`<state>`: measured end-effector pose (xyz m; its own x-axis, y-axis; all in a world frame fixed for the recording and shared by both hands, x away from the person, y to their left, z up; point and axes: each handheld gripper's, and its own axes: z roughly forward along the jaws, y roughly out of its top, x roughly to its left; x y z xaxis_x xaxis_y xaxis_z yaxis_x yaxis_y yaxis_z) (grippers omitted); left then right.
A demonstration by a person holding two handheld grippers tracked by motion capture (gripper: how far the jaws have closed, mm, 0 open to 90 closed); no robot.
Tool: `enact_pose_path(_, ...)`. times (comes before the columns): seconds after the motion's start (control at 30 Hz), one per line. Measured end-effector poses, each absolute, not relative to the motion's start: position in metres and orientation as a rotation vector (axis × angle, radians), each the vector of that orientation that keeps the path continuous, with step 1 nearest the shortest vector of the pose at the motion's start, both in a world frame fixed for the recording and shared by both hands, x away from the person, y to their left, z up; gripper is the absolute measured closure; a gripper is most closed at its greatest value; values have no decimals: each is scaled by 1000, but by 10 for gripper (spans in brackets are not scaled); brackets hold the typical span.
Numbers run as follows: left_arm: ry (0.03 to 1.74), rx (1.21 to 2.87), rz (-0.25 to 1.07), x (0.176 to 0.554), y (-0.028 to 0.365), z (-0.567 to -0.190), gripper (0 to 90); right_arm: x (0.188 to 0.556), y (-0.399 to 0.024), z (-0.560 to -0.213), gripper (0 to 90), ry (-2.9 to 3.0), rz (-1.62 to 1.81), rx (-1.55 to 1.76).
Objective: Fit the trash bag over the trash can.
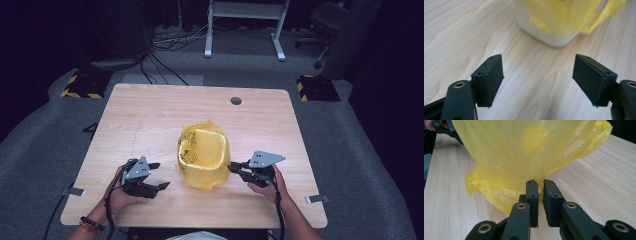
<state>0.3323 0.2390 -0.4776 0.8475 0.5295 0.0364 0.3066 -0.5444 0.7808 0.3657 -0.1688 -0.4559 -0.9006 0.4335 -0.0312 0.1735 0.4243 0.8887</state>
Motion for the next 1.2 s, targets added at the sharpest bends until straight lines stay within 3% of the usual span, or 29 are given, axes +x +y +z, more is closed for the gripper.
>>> enact_pose_path(0.23,631,2251,266,331,254,-491,177,365,-172,-452,771,2419,1492,523)
enact_pose_path(0.43,657,2241,228,328,259,-498,172,365,-177,-450,743,2410,1511,534)
enact_pose_path(0.6,674,2255,223,328,257,-505,171,365,-182,-448,669,2398,1512,556)
enact_pose_path(1.2,619,2277,243,327,258,-506,153,366,-173,-384,465,2271,1650,501)
